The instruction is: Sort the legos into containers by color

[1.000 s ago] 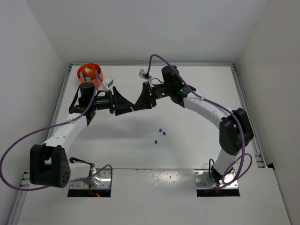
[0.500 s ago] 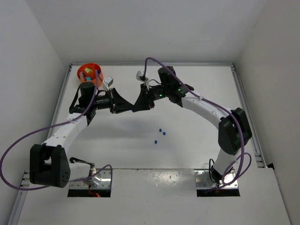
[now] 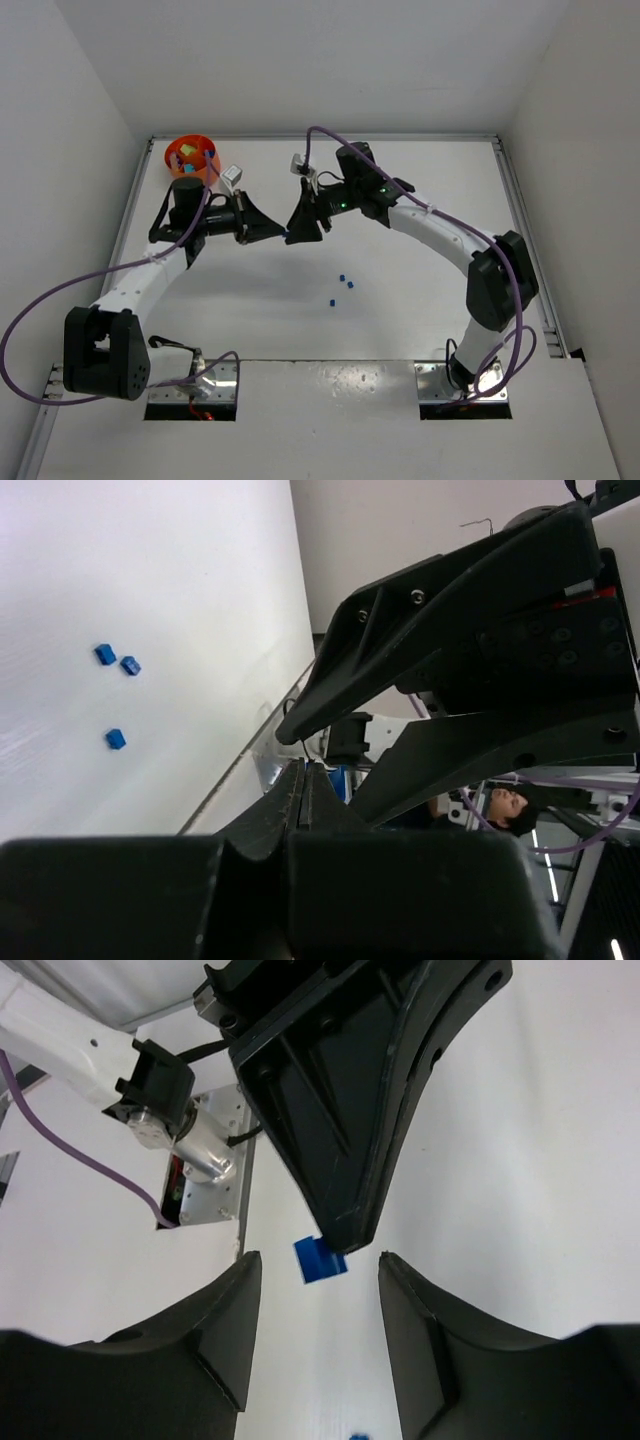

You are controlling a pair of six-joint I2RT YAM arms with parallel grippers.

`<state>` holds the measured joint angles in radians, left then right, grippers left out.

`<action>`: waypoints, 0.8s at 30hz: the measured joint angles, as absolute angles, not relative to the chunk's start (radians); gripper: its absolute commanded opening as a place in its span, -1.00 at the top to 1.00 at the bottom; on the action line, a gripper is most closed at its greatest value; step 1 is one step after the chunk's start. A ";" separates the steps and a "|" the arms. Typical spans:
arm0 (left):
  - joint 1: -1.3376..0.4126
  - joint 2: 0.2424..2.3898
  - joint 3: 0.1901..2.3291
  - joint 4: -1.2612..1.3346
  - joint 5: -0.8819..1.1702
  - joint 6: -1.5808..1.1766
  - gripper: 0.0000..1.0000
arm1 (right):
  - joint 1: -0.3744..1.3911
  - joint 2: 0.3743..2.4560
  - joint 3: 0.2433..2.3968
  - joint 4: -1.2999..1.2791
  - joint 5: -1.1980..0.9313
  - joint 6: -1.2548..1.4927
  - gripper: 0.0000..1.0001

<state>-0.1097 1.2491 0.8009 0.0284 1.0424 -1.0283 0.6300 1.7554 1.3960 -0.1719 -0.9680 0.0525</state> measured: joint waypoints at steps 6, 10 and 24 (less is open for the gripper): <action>-0.102 1.290 0.971 -0.146 0.969 -0.831 1.00 | 0.608 1.679 1.406 -0.321 -0.915 -0.060 -0.02; -0.101 1.336 1.095 -0.230 0.880 -0.708 1.00 | 0.582 1.591 1.400 -0.391 -0.862 -0.136 -0.02; -0.113 1.755 1.700 -0.470 0.039 -0.326 1.00 | 0.565 1.510 1.303 -0.489 -0.710 -0.259 -0.02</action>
<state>-0.1131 1.7550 1.6997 -0.4702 0.0391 -0.3256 0.5652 1.5101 1.3029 -0.4892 -0.7105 -0.2592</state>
